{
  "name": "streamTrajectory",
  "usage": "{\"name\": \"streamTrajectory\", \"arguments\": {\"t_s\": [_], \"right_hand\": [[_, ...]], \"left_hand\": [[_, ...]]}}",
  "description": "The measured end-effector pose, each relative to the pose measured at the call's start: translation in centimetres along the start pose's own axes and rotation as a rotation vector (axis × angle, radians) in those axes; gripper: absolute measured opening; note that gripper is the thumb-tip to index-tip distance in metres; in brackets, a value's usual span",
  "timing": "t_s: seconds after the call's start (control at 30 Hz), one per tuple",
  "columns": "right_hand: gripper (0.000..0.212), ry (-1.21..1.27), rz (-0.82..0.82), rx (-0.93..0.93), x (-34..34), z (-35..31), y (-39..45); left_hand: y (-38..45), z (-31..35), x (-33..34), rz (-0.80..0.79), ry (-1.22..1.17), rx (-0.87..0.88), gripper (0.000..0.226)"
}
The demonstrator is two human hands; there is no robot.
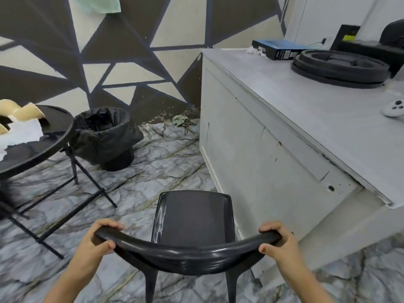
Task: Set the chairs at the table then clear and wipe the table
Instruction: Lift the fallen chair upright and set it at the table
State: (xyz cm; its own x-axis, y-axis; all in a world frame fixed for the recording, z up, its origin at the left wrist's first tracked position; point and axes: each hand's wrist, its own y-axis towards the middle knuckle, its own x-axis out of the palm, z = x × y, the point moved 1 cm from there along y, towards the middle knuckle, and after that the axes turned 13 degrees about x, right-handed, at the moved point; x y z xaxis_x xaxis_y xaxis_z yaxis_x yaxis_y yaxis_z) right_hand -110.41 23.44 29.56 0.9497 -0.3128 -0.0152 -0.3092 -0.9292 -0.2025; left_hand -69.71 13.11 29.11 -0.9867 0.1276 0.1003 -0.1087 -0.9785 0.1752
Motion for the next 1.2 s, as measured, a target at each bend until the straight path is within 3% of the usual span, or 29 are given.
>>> {"name": "streamTrajectory", "arguments": {"t_s": [0.17, 0.27, 0.4, 0.47, 0.57, 0.6, 0.7, 0.77, 0.9, 1.2], "right_hand": [[0.074, 0.014, 0.006, -0.007, -0.3, -0.7, 1.4], [0.063, 0.047, -0.029, 0.011, 0.1, -2.2, 2.7], [0.069, 0.015, 0.004, -0.017, 0.5, -4.3, 4.6], [0.061, -0.046, 0.007, -0.036, 0.6, -5.3, 5.6], [0.025, -0.050, -0.005, -0.011, 0.5, -6.4, 7.3], [0.026, -0.042, -0.011, 0.003, 0.5, -6.5, 7.8], [0.066, -0.009, 0.001, 0.041, 0.9, -6.9, 8.8], [0.075, 0.087, 0.040, 0.044, 1.4, -7.2, 9.7], [0.073, 0.168, 0.050, 0.005, 3.4, -9.4, 13.2], [0.066, 0.091, -0.145, -0.112, 16.7, -19.6, 24.0]], "left_hand": [[0.4, 0.2, 0.4, 0.034, -0.106, -0.020, 0.069], [1.9, 0.7, 0.9, 0.040, -0.114, 0.002, 0.067], [5.1, 1.5, 1.7, 0.062, -0.112, 0.051, 0.065], [6.9, 1.9, 2.0, 0.043, -0.101, 0.058, 0.058], [9.2, 2.5, 2.3, 0.021, -0.035, 0.064, 0.061], [9.7, 2.6, 2.4, 0.015, -0.008, 0.077, 0.065], [10.7, 2.4, 2.4, 0.013, 0.019, 0.113, 0.074], [11.5, 2.2, 2.4, 0.031, 0.039, 0.124, 0.075], [14.5, 2.1, 1.8, 0.108, 0.009, 0.151, 0.059], [20.8, 3.9, -6.4, 0.401, -0.117, 0.215, 0.060]]}}
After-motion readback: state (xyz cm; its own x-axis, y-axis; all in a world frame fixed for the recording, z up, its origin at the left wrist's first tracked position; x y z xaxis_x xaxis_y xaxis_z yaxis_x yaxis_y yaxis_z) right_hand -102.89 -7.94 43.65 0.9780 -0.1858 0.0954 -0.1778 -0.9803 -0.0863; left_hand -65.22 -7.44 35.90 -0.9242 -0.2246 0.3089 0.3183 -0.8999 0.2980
